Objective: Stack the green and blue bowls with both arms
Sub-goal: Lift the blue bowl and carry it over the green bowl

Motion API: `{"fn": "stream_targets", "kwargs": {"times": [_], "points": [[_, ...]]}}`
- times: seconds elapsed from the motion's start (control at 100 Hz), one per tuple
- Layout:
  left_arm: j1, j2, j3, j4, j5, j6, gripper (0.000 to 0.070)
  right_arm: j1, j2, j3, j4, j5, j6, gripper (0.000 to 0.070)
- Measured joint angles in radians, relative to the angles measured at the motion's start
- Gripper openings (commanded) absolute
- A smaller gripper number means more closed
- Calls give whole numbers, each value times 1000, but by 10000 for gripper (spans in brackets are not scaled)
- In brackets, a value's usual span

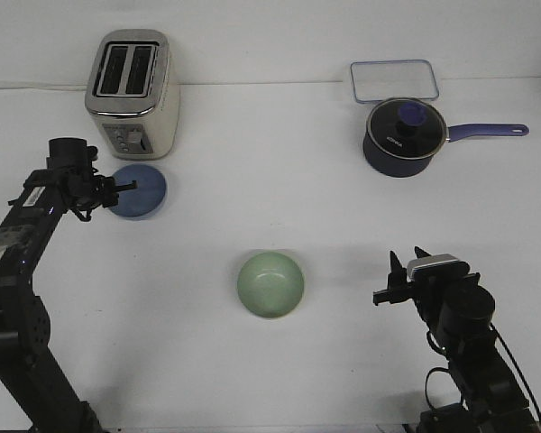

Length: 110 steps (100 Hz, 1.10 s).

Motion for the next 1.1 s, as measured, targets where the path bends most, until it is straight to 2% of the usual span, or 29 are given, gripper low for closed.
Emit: {"fn": "stream_targets", "kwargs": {"times": [0.28, 0.44, 0.58, 0.81, 1.1], "points": [[3, -35, -2, -24, 87, -13, 6, 0, 0, 0, 0, 0, 0, 321], [-2, -193, -3, -59, 135, -32, 6, 0, 0, 0, 0, 0, 0, 321], [-38, -307, 6, -123, 143, -50, 6, 0, 0, 0, 0, 0, 0, 321], [-198, -333, 5, -258, 238, -52, 6, 0, 0, 0, 0, 0, 0, 321], [-483, -333, -9, -253, 235, -47, 6, 0, 0, 0, 0, 0, 0, 321]]}}
